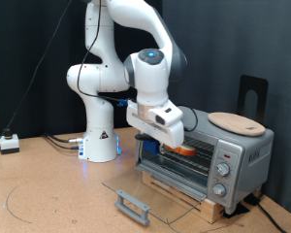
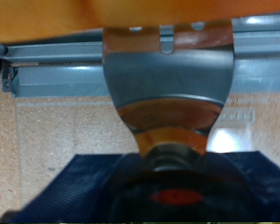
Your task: Make a piece of toast with the oven
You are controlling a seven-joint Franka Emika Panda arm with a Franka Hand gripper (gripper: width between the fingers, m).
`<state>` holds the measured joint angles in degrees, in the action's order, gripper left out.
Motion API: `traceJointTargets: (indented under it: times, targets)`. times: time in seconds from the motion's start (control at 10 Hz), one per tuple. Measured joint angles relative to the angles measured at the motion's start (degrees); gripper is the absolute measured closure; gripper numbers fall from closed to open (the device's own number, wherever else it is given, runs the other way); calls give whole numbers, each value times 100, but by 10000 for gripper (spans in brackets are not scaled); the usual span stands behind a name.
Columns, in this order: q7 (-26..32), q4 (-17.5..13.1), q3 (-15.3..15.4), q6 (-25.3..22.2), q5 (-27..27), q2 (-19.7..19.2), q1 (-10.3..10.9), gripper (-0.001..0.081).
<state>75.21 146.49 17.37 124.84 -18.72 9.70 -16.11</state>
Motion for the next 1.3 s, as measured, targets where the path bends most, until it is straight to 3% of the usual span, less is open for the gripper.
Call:
traceJointTargets:
  times: [0.2,0.7,1.0,1.3]
  targets:
    - [254,-3,-319,-166,-56,0,-206,382]
    - [807,-144,-864,-278,522,-89,-716,382]
    - [854,-357,-952,-343,471,-179,-770,382]
    - [851,-435,-838,-285,370,-209,-713,382]
